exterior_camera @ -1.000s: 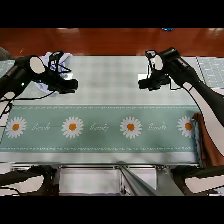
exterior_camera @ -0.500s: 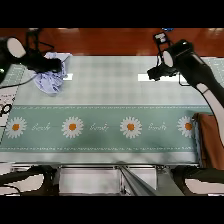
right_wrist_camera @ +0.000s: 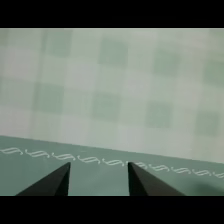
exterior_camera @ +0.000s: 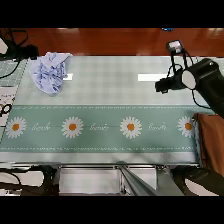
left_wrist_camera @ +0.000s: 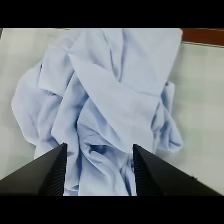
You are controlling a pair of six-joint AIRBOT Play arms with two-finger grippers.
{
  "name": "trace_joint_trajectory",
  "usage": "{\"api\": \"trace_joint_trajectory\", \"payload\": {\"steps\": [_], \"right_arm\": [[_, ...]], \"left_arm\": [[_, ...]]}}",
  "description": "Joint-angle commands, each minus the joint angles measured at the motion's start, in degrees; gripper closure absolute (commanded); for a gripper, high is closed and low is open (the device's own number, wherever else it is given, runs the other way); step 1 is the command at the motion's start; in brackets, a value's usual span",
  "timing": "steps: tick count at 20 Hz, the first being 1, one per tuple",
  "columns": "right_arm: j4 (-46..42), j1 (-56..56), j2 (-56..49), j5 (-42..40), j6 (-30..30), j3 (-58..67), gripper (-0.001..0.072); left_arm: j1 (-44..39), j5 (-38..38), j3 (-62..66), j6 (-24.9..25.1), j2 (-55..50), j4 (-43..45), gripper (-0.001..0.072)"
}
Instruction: Fold the shirts.
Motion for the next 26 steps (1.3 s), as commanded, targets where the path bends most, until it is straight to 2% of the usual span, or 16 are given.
{"api": "trace_joint_trajectory", "payload": {"steps": [1,7,11,12,13,14,17,20,22,26], "right_arm": [[4.04,0.02,1.95,-2.64,1.97,-6.32,0.0294],[4.59,0.02,1.95,-8.39,5.90,-6.86,0.0295],[5.75,0.02,1.95,-8.55,6.10,-6.86,0.0296],[6.12,0.02,1.95,-8.55,6.10,-6.86,0.0301],[6.34,0.02,1.97,-8.52,6.10,-6.86,0.0301],[6.45,0.02,2.16,-8.31,6.08,-6.86,0.0301],[6.51,0.02,4.85,-6.45,6.10,-6.86,0.0301],[6.21,0.02,11.91,-4.31,6.01,-6.86,0.0301],[6.08,0.02,17.27,-2.60,5.99,-6.86,0.0301],[6.03,0.02,28.15,1.01,5.55,-6.86,0.0300]], "left_arm": [[2.05,0.63,1.36,0.15,-8.04,0.42,0.0201],[1.75,-11.47,6.95,0.15,-18.08,0.20,0.0202],[1.60,-13.14,7.74,0.13,-19.47,0.15,0.0203],[1.51,-13.62,7.76,0.13,-19.41,0.17,0.0258],[1.38,-15.30,8.07,0.15,-19.39,0.15,0.0519],[1.31,-16.74,8.41,0.31,-19.39,-0.04,0.0690],[1.07,-21.22,11.63,0.37,-18.36,-4.35,0.0691],[1.03,-18.25,14.03,2.12,-12.20,-17.97,0.0691],[0.90,-16.48,15.52,2.14,-6.60,-23.54,0.0691],[-1.42,-16.63,19.02,2.16,6.03,-24.33,0.0692]]}}
